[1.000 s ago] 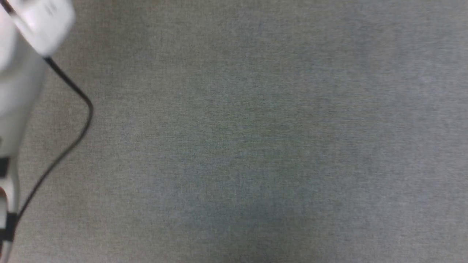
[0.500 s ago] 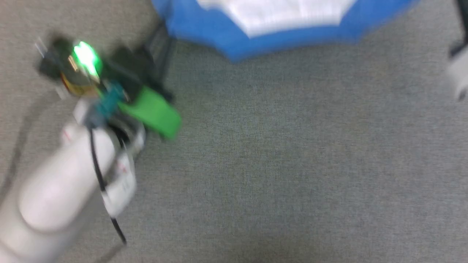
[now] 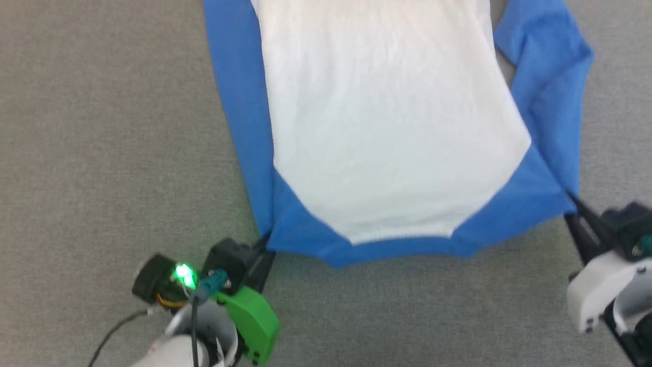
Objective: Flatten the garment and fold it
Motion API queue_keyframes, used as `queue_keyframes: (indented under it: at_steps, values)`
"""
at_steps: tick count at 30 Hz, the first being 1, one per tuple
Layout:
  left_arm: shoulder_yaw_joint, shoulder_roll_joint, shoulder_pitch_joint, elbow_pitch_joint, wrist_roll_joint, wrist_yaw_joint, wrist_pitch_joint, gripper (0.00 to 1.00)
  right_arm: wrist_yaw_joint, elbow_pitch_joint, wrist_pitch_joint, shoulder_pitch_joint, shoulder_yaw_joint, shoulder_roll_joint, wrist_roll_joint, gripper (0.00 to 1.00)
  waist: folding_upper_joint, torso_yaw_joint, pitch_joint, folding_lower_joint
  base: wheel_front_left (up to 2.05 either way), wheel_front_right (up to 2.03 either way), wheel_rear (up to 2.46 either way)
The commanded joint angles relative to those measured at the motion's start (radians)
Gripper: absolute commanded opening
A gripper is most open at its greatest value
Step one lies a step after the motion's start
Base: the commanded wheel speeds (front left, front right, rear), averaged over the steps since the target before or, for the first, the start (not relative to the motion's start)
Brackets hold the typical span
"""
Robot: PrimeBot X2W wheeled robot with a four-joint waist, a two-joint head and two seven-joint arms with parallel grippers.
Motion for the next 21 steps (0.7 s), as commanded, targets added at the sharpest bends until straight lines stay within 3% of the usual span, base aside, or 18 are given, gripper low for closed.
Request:
queue_keyframes:
  at_steps: [1, 8, 21]
  values:
    - [-0.009, -0.002, 0.032, 0.012, -0.013, 0.004, 0.009, 0.00, -0.002, 0.008, -0.003, 0.037, -0.007, 0.010, -0.011, 0.00, 0.0000, 0.002, -0.063, 0.0001, 0.00, 0.00, 0.00]
    - [-0.062, 0.018, 0.142, 0.038, -0.089, -0.012, 0.080, 0.00, -0.002, 0.022, 0.011, 0.200, -0.028, 0.071, -0.016, 0.00, 0.0000, 0.005, -0.141, 0.0001, 0.00, 0.00, 0.00]
    - [-0.089, 0.007, 0.254, 0.094, -0.166, -0.031, 0.056, 0.00, -0.002, 0.054, 0.070, 0.358, -0.022, 0.126, -0.035, 0.00, 0.0000, -0.001, -0.191, 0.0001, 0.00, 0.00, 0.00]
